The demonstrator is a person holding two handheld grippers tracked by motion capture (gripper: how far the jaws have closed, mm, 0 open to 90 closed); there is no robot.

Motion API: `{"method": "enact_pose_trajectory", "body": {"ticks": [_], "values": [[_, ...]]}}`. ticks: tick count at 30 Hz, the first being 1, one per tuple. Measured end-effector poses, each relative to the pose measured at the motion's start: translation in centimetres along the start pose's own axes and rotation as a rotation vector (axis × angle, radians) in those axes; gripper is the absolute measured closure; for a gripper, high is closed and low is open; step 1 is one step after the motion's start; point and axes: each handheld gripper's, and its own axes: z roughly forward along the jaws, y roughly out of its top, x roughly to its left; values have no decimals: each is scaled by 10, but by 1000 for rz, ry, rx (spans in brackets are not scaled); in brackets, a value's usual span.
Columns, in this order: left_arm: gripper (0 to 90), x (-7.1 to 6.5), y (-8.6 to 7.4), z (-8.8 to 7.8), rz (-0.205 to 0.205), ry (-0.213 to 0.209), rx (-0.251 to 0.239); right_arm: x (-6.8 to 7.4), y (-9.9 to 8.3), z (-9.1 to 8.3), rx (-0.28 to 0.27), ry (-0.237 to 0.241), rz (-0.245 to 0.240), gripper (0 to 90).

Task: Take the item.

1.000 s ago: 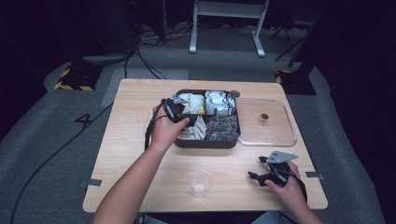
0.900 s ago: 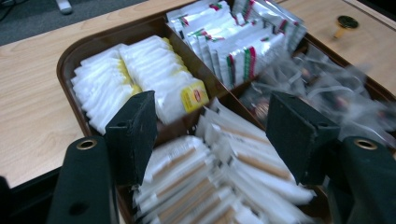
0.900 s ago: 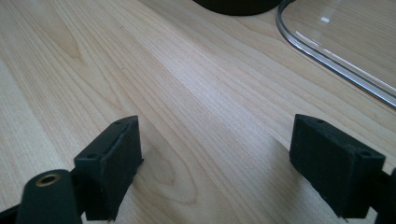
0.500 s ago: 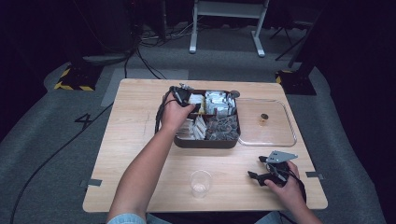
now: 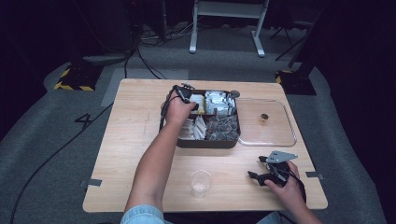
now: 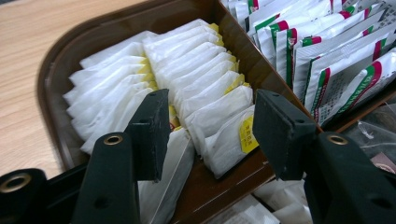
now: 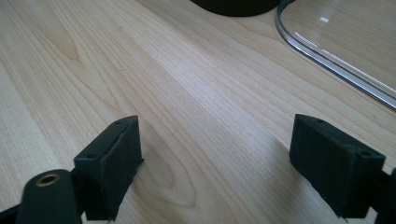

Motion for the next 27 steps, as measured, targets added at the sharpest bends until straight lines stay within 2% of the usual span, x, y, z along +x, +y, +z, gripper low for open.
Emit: {"method": "enact_pose_trajectory", "body": {"ticks": [3,16,19,20,21,24,25,27], "values": [[501,-3,0,4,-9,-26,15,0,0,0,0,0,0,170],[573,-11,-2,20,47,-32,95,0,0,0,0,1,0,170],[669,-13,-2,21,62,-28,108,0,0,0,0,2,-1,170],[756,-14,-2,21,69,-27,113,0,0,0,0,2,-1,170],[756,-15,-1,20,76,-25,118,0,0,0,0,2,-1,170],[864,-16,0,18,94,-31,123,0,0,0,0,2,-1,170],[897,-16,0,17,85,-41,123,0,0,0,1,3,0,170],[899,-16,0,16,94,-47,129,0,0,0,1,3,0,170]]}}
